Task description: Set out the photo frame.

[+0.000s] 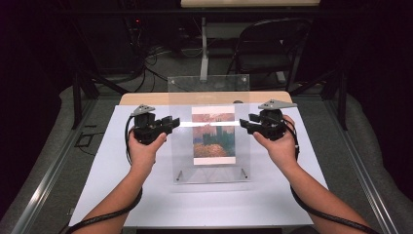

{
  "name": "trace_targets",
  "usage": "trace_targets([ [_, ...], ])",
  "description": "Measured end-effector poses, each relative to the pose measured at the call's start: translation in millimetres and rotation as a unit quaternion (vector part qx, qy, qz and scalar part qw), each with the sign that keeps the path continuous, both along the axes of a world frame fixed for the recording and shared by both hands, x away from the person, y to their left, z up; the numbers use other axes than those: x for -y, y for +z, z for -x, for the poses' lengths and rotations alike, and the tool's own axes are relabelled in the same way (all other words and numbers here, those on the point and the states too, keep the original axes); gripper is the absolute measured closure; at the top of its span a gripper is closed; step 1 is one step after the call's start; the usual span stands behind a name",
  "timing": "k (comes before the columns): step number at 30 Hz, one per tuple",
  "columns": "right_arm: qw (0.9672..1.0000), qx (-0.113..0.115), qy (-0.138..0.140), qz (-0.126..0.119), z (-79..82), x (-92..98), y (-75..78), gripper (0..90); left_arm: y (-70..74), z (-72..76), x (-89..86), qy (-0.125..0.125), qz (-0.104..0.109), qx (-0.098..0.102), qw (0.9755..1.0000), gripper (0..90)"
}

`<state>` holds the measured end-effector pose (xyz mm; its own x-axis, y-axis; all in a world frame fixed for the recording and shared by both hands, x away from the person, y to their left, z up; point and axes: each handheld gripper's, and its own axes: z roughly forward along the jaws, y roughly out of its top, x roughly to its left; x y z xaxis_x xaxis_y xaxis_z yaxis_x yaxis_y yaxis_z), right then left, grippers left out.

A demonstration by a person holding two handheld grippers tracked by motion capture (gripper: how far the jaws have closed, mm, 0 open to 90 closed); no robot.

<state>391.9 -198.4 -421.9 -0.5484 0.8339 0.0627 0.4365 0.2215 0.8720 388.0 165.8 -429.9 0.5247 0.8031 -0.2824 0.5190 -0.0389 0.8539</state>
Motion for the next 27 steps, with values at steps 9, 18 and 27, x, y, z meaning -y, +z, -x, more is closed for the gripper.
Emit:
trace_targets([
  [9, 0.9999, 0.005, 0.008, -0.005, 14.7, 5.0, 5.0, 62.2, 3.4, 14.8, -3.1, -0.009, 0.005, 0.009, 0.9999, 65.5],
  [18, 0.9996, 0.012, 0.016, -0.022, 28.6, 9.9, 6.2, 66.4, 7.7, 30.2, -4.3, -0.017, -0.009, 0.020, 0.9996, 67.4],
  [27, 0.9992, 0.025, 0.021, -0.025, 48.0, 11.8, 7.6, 69.4, 10.1, 49.7, -5.9, -0.026, -0.024, 0.033, 0.9988, 69.1],
])
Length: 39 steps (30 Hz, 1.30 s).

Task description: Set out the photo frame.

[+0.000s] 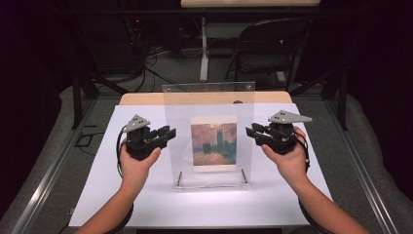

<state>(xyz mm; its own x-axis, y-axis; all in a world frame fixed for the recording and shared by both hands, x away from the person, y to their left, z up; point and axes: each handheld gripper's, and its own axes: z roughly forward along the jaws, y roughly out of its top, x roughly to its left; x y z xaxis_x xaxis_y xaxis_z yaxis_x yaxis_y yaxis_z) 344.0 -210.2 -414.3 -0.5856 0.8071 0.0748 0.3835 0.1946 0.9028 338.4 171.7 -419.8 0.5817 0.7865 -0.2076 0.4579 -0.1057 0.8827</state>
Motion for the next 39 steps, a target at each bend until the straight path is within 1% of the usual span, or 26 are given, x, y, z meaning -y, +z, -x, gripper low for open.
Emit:
trace_targets([
  [3, 1.0000, 0.002, 0.001, 0.000, 7.0, 0.6, 0.2, 70.1, 0.9, 6.6, -0.1, -0.004, -0.005, 0.002, 1.0000, 69.4],
  [7, 0.9999, 0.011, 0.005, -0.002, 16.9, 2.2, -0.7, 71.6, -0.1, 14.7, -2.8, -0.017, -0.002, 0.003, 0.9999, 70.0],
  [11, 0.9999, 0.010, 0.010, -0.001, 26.1, 3.7, -0.2, 72.0, 0.2, 22.4, -4.4, -0.027, -0.001, 0.004, 0.9996, 70.4],
  [15, 0.9998, 0.014, 0.013, 0.005, 33.5, 3.8, 0.3, 71.9, 0.3, 28.7, -6.0, -0.034, -0.001, 0.002, 0.9994, 70.4],
  [17, 0.9998, 0.011, 0.016, 0.006, 36.8, 4.5, 0.8, 72.0, 0.2, 32.0, -6.3, -0.037, -0.002, 0.002, 0.9993, 70.4],
  [19, 0.9998, 0.007, 0.018, 0.002, 39.7, 5.4, 0.4, 71.7, -0.4, 35.2, -6.1, -0.037, -0.003, 0.006, 0.9993, 70.4],
  [22, 0.9997, 0.008, 0.022, -0.004, 42.7, 5.8, -1.1, 70.8, -1.6, 39.7, -6.0, -0.039, -0.007, 0.013, 0.9991, 70.1],
  [24, 0.9996, 0.009, 0.024, -0.005, 44.5, 6.1, -2.2, 70.4, -3.1, 41.5, -6.6, -0.042, -0.003, 0.012, 0.9990, 69.8],
  [26, 0.9996, 0.009, 0.026, -0.010, 46.6, 6.9, -3.3, 69.9, -4.8, 42.8, -6.8, -0.045, -0.001, 0.007, 0.9990, 69.6],
  [30, 0.9994, 0.009, 0.028, -0.019, 50.4, 8.5, -7.0, 67.5, -8.3, 44.6, -7.3, -0.046, 0.002, 0.006, 0.9989, 69.1],
  [34, 0.9992, 0.009, 0.029, -0.027, 54.9, 8.4, -12.8, 61.9, -13.0, 46.8, -9.0, -0.044, 0.005, 0.002, 0.9990, 67.0],
  [36, 0.9993, 0.011, 0.028, -0.023, 58.5, 8.5, -16.0, 58.7, -16.8, 48.1, -10.5, -0.046, 0.009, -0.002, 0.9989, 64.8],
  [37, 0.9992, 0.016, 0.030, -0.022, 59.8, 9.1, -18.1, 56.0, -18.9, 48.8, -11.4, -0.045, 0.011, -0.003, 0.9989, 64.0],
  [39, 0.9990, 0.012, 0.035, -0.024, 63.5, 10.0, -23.5, 53.0, -22.9, 50.5, -13.6, -0.043, 0.011, -0.005, 0.9990, 61.7],
])
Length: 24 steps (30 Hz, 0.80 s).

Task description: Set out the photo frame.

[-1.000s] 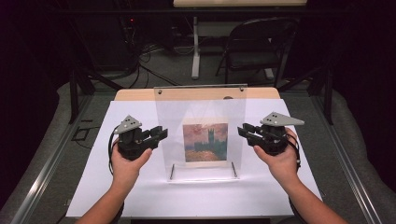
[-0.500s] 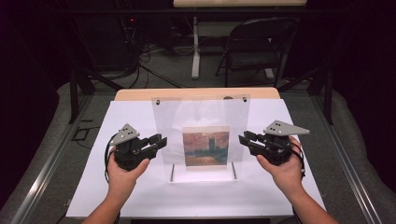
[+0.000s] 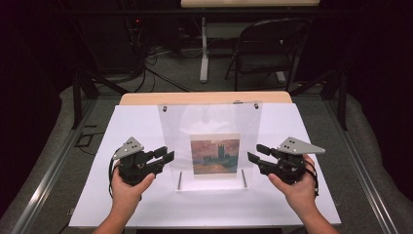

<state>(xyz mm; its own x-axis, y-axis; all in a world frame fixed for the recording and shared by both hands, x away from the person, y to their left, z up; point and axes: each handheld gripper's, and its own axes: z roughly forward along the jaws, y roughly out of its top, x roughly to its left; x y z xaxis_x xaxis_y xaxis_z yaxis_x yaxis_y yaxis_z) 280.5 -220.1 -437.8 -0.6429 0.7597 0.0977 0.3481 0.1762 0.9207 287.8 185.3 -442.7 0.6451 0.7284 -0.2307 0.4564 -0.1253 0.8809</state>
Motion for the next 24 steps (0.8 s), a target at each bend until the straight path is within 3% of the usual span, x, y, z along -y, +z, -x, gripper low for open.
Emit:
trace_targets([
  [5, 0.9999, 0.004, -0.010, 0.013, 8.0, 6.2, -17.0, 48.3, -14.4, 4.3, -7.8, 0.008, 0.005, -0.004, 0.9999, 54.9],
  [9, 0.9995, -0.014, -0.025, 0.014, 9.0, 17.5, -32.1, 45.8, -28.9, 4.4, -15.8, 0.022, -0.001, -0.012, 0.9997, 50.3],
  [14, 0.9980, -0.024, -0.055, 0.018, 2.8, 31.5, -50.8, 41.2, -48.8, -0.7, -25.6, 0.037, -0.018, -0.014, 0.9990, 44.5],
  [18, 0.9959, -0.036, -0.076, 0.035, -4.2, 36.4, -68.8, 39.8, -65.8, -5.2, -32.7, 0.050, -0.034, -0.009, 0.9981, 42.7],
  [24, 0.9934, -0.053, -0.082, 0.060, -8.8, 35.8, -86.7, 39.1, -79.8, -9.5, -41.7, 0.058, -0.027, -0.032, 0.9974, 40.9],
])
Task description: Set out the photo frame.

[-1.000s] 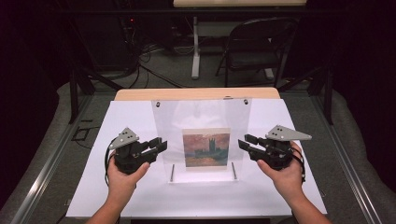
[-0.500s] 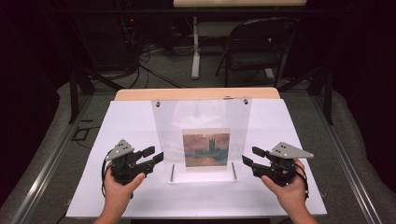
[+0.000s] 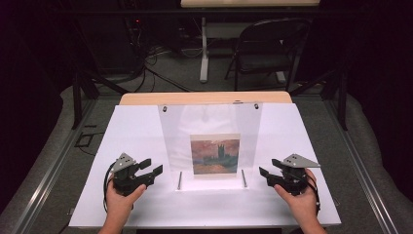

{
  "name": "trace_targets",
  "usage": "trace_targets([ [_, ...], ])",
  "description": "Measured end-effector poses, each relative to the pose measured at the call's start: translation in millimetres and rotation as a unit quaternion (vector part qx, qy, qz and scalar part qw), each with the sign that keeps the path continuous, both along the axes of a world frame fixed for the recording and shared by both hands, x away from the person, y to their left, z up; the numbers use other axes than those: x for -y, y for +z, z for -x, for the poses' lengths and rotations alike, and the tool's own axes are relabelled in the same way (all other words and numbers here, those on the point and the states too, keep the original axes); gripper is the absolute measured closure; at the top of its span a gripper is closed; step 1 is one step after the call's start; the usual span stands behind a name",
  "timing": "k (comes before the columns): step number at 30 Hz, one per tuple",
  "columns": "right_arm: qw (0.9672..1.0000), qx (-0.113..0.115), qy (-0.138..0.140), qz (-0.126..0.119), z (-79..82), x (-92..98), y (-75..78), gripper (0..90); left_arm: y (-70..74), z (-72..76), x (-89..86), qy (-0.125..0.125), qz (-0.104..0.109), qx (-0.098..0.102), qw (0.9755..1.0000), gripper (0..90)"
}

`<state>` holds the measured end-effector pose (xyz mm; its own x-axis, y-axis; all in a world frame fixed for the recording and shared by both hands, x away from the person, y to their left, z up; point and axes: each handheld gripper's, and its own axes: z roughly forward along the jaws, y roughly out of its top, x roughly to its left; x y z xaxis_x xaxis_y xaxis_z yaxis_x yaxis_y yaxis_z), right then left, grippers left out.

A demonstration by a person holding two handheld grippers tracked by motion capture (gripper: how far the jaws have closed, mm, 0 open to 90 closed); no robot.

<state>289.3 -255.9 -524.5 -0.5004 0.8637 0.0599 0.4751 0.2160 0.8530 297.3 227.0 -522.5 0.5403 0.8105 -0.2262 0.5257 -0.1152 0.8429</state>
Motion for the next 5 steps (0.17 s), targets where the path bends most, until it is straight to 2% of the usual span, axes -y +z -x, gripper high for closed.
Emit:
trace_targets([
  [5, 0.9999, -0.004, 0.006, 0.014, -0.2, 0.3, -5.0, 39.1, -2.8, 0.4, -0.8, -0.005, -0.006, 0.004, 1.0000, 40.7],
])
